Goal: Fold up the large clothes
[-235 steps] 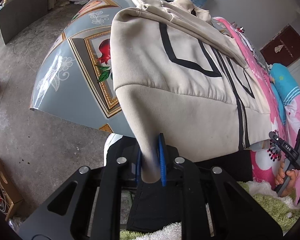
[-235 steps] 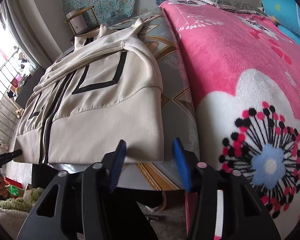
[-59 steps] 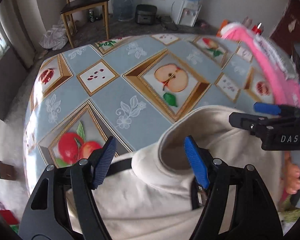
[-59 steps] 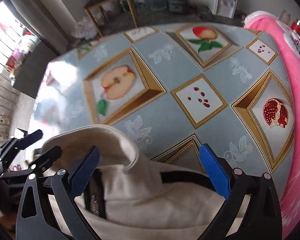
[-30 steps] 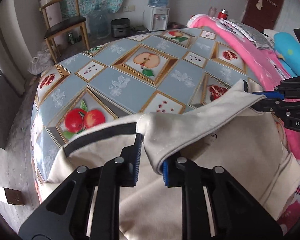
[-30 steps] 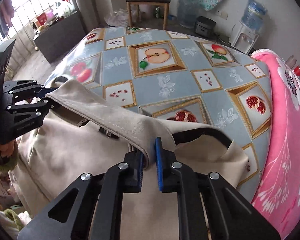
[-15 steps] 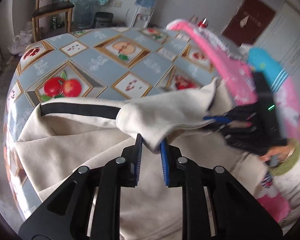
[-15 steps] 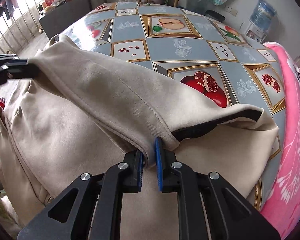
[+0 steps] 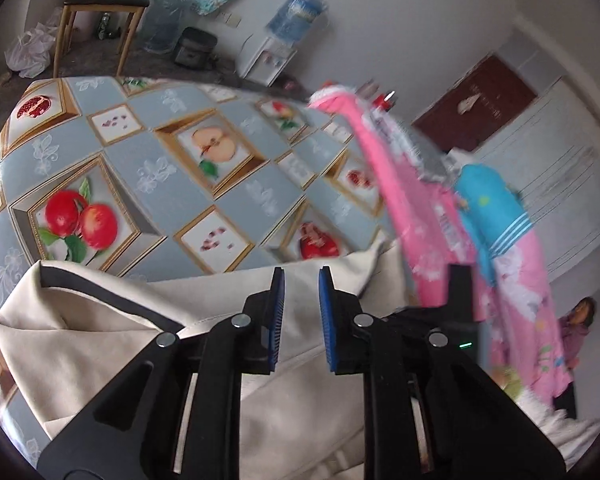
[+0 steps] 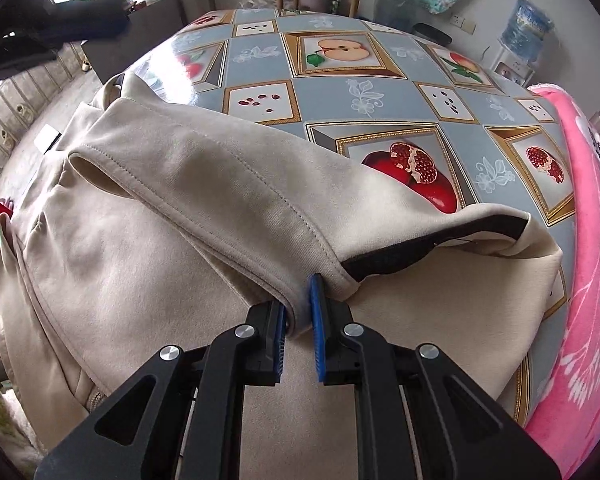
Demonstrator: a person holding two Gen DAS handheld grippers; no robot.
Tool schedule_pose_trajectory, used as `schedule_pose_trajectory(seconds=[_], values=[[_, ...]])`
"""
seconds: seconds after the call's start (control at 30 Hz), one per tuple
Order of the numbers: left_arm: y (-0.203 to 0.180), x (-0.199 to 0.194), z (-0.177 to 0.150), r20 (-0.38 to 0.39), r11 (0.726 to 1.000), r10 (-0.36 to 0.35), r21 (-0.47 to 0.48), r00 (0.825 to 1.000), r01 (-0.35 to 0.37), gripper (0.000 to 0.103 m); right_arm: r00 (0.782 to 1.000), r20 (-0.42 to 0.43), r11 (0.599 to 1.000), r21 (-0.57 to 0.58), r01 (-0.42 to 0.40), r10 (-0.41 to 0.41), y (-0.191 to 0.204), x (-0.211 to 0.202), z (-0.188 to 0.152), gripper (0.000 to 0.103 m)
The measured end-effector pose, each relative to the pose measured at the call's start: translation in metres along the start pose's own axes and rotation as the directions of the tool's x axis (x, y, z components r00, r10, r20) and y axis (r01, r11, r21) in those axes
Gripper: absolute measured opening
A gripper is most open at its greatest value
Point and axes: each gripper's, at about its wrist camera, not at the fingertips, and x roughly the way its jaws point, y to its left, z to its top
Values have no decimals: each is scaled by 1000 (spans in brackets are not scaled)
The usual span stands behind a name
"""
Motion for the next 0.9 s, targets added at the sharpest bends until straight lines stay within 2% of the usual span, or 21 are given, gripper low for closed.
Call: schedule_pose_trajectory(seconds=[0.07,0.1,0.17,0.2,0.33,0.43,0.57,0.7,0.77,0.83,0.87,0.9], values=[[8,24,-8,-83,995,103,16,991,-102,17,1000,-4,1000,9,-16,16,-3,-5,-1,16],[13,35,-13,-123,990,144,24,982,-142,17,1000,-2,1000,16,-23,23,-6,-12,-2,23],[22,48,-24,-165,987,158,26,974,-156,17,999,34,999,28,-28,27,-13,-29,-3,36],[25,50,-27,-170,987,158,23,973,-157,17,997,66,999,39,-38,35,-18,-43,-4,39],[25,49,-30,-166,987,160,26,973,-158,17,976,174,982,115,-150,129,-38,-79,0,39],[26,51,-31,-170,985,172,29,970,-169,17,955,221,961,148,-235,200,-40,-78,15,39],[24,52,-34,-170,982,189,37,967,-186,17,952,186,951,146,-271,243,-27,-45,33,39],[27,51,-37,-172,983,181,35,968,-178,17,970,42,958,154,-242,238,-12,11,30,40],[28,46,-37,-168,985,173,31,971,-170,17,971,59,961,141,-237,231,-9,7,26,39],[28,35,-36,-150,987,161,24,975,-160,17,966,61,948,186,-260,253,-17,-6,23,39],[29,30,-35,-144,988,152,14,978,-151,20,957,82,935,205,-288,277,-23,-14,20,39],[30,26,-34,-143,990,138,-4,980,-140,26,948,106,917,243,-316,299,-34,-24,16,45]])
